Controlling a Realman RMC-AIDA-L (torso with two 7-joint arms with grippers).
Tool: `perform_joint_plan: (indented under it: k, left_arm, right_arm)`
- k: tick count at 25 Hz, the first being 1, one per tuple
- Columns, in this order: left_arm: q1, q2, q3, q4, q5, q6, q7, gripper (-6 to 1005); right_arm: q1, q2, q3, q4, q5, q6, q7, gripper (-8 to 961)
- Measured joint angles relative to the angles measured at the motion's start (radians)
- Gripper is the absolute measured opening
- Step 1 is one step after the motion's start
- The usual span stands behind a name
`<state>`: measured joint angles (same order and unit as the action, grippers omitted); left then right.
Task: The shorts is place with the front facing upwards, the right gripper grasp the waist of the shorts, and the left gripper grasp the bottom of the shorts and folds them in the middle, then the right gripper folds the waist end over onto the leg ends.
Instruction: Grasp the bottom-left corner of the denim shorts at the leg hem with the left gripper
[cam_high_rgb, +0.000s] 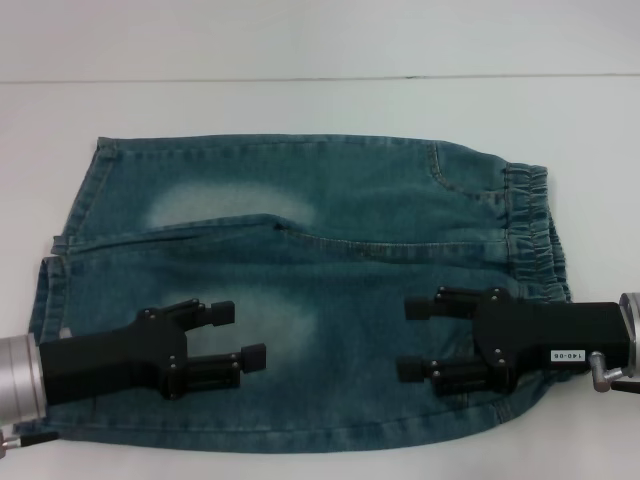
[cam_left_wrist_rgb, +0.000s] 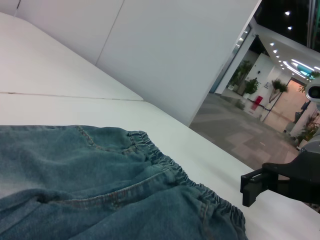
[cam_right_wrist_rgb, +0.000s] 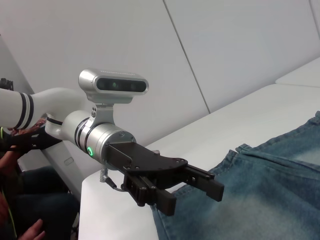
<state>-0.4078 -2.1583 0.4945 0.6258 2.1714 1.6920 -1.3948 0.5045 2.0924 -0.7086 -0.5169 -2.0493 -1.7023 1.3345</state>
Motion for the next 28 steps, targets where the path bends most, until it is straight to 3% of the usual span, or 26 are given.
perform_joint_plan:
  k: [12,16,20,28]
  left_arm:
    - [0.006,0.001,-0.027,0.024,-0.007,0.043,-0.001,906]
    - [0.019,0.008,-0.086,0.094,-0.008,0.098,-0.054,906]
    - [0.041,0.018,-0.090,0.194,0.039,0.118,-0.179,905]
    - [0.154,0.011,-0.128,0.432,0.059,0.162,-0.286,906]
  right_arm:
    - [0.000,0.000,-0.002,0.000,0.001,-0.005,0.000,915]
    - [-0.001,0.000,-0.002,0.000,0.002,-0.006,0.000,914]
    - [-0.002,0.000,-0.002,0.000,0.002,-0.007,0.001,914]
    - [-0.003,-0.002,-0.002,-0.001,0.003,-0.007,0.004,915]
